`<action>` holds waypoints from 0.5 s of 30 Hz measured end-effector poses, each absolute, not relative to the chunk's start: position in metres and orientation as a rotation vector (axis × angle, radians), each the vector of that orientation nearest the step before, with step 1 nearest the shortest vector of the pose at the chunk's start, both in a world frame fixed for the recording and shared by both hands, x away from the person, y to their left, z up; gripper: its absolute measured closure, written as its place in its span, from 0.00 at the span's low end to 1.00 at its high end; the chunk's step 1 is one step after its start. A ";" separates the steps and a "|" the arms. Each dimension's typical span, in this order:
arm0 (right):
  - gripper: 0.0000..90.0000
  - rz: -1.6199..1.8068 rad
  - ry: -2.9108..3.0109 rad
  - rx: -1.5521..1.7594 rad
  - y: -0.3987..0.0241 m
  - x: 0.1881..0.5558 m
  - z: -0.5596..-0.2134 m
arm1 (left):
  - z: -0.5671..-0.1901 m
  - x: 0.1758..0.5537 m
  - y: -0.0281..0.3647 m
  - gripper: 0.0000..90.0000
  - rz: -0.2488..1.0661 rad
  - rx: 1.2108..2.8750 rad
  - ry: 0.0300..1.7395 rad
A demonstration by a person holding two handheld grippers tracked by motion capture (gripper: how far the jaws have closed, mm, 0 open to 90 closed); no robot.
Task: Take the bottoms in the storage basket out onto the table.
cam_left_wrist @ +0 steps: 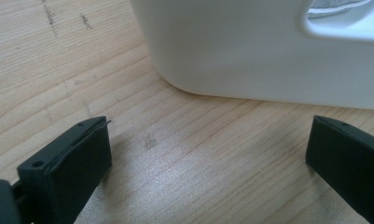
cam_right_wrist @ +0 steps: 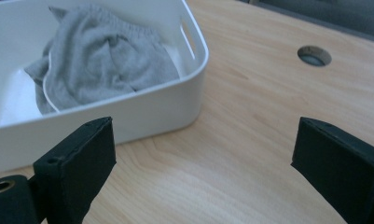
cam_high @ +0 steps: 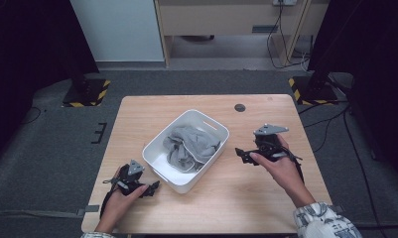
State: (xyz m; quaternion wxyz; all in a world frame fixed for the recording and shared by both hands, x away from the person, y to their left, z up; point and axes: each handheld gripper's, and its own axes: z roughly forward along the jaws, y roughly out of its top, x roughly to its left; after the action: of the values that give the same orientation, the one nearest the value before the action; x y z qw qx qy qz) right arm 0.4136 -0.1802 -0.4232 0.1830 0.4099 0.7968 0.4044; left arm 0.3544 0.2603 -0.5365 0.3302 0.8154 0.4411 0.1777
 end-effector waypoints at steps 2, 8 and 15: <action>0.07 1.153 2.250 1.152 -0.175 0.417 -0.415 | -0.537 0.354 0.260 0.00 0.465 2.133 1.153; 0.06 1.165 2.267 1.106 -0.153 0.422 -0.397 | -0.537 0.354 0.260 0.00 0.465 2.133 1.153; 0.06 1.172 2.309 1.068 -0.124 0.430 -0.387 | -0.537 0.354 0.260 0.00 0.465 2.133 1.153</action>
State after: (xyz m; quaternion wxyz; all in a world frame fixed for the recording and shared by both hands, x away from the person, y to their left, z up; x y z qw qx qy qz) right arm 0.4302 -0.1238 -0.3875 0.1693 0.3758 0.8125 0.4123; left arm 0.3543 0.2603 -0.5365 0.3302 0.8154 0.4411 0.1778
